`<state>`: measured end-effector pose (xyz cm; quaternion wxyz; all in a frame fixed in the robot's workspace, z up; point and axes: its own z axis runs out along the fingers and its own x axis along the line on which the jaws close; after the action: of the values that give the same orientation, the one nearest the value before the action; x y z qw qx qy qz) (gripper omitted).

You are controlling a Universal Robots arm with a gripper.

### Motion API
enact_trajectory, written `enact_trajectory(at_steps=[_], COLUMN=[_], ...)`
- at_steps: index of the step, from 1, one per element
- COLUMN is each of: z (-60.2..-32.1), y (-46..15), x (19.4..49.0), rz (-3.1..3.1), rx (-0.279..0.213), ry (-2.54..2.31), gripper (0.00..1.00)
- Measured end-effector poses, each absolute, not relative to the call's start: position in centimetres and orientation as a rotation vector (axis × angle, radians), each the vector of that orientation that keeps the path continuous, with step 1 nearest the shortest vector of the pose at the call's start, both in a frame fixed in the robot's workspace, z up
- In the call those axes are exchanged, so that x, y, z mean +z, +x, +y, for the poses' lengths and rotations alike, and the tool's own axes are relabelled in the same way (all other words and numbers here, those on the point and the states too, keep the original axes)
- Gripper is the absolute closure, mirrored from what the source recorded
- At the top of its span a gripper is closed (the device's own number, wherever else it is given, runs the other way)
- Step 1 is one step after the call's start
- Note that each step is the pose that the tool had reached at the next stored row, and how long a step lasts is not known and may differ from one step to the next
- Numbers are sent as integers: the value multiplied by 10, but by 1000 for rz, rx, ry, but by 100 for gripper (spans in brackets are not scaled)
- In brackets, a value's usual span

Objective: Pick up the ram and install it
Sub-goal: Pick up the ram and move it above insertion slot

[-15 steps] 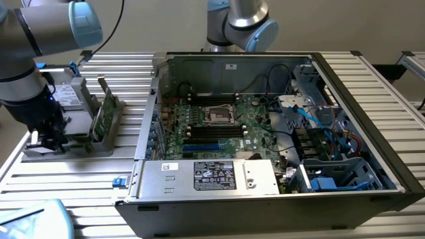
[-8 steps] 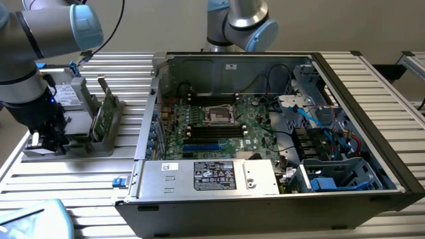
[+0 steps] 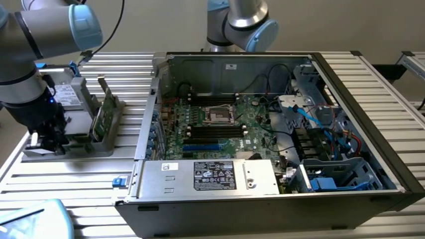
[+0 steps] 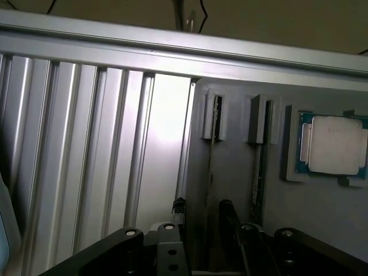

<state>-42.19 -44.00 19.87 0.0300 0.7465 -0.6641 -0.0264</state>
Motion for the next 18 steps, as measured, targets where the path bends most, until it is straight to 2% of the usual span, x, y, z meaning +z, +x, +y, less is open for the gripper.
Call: enact_trajectory(at_steps=[11, 12, 13, 14, 16, 18], z=[-440, -440, -440, -440, -440, -440], y=[-422, -422, -422, -422, -422, -422], x=[198, 199, 199, 199, 198, 199], rz=[-2061, -2061, -2061, -2061, -2062, -2061], rx=[-82, -82, -82, -82, -83, -83], ry=[2290, 2290, 2290, 2289, 2289, 2289], gripper=[63, 65, 72, 72, 84, 87])
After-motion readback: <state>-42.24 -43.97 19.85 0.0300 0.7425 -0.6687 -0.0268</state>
